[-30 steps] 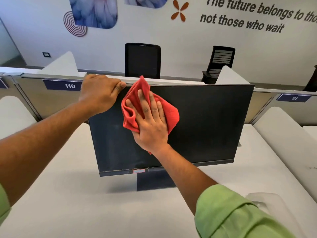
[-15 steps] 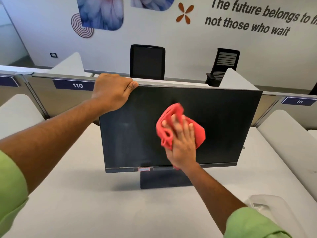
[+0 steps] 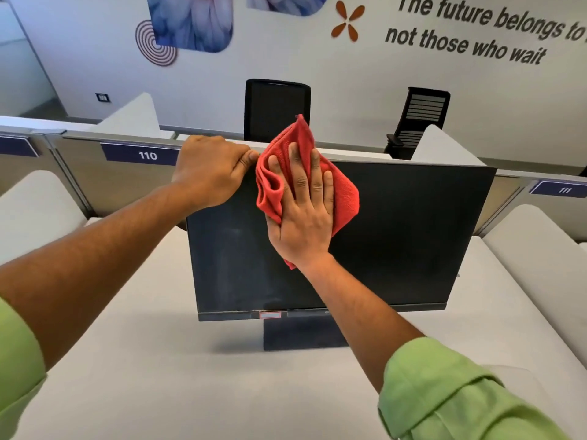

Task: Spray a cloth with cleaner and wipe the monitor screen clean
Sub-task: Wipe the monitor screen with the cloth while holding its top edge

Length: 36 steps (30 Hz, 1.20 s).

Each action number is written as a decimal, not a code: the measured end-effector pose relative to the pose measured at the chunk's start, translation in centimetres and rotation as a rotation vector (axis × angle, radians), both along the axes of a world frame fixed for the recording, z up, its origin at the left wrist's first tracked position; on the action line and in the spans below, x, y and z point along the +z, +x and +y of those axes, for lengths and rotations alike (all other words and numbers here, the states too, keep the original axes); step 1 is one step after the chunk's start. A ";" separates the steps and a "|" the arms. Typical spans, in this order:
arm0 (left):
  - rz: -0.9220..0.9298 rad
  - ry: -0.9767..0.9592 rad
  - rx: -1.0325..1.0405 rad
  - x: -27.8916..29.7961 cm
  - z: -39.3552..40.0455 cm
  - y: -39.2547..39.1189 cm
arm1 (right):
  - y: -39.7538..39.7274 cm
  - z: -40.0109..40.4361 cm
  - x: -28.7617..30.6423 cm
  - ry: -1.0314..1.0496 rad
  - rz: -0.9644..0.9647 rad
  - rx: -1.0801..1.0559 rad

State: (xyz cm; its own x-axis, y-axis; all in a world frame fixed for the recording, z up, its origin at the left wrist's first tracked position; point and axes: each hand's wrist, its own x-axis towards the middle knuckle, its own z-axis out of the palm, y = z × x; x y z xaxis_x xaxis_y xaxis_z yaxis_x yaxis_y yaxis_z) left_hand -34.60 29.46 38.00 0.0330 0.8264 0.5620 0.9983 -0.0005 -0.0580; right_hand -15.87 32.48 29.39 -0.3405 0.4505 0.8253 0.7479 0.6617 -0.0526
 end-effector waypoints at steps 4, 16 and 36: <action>-0.069 -0.011 -0.098 -0.2 -0.6 -0.9 | 0.5 0.2 -0.3 0.006 0.035 -0.015; -1.872 -0.008 -0.098 -1.6 -3.7 -0.8 | -0.8 -0.7 -0.3 -0.131 0.299 -0.163; -1.832 -0.217 -0.249 -1.6 -3.2 -3.1 | -6.5 -1.9 0.7 -0.088 0.121 -0.009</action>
